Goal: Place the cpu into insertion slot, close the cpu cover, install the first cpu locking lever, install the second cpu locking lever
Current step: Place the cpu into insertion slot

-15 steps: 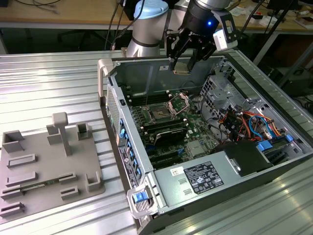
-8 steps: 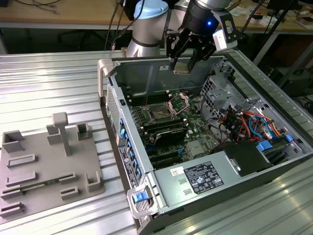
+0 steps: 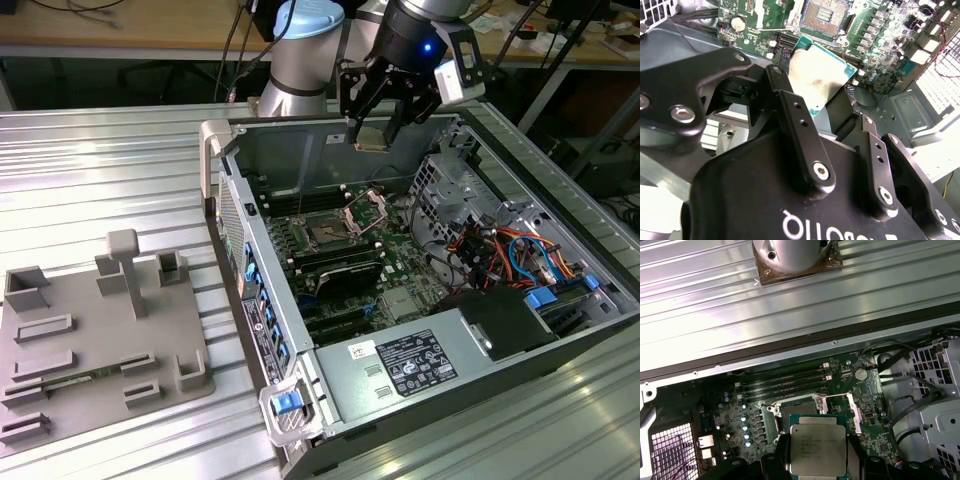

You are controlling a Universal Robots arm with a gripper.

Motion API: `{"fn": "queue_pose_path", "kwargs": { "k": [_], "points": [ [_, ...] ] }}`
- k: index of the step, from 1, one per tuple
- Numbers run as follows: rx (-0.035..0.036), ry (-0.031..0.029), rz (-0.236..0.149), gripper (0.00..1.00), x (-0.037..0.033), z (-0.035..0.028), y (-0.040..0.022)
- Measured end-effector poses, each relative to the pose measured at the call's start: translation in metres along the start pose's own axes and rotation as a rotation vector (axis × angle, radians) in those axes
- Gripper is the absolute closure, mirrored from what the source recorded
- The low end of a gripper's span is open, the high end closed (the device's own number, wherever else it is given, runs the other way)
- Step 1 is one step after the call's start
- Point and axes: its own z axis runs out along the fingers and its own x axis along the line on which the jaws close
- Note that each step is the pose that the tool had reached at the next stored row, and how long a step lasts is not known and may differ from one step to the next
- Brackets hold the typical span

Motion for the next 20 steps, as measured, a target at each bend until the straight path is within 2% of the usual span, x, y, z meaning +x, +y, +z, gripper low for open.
{"fn": "queue_pose_path", "kwargs": {
  "k": [15, 20],
  "points": [
    [-0.0012, -0.0055, 0.061, 0.45, 0.0000, 0.0001, 0.0000],
    [-0.0014, -0.0062, 0.069, 0.45, 0.0000, 0.0001, 0.0000]
  ]
}}
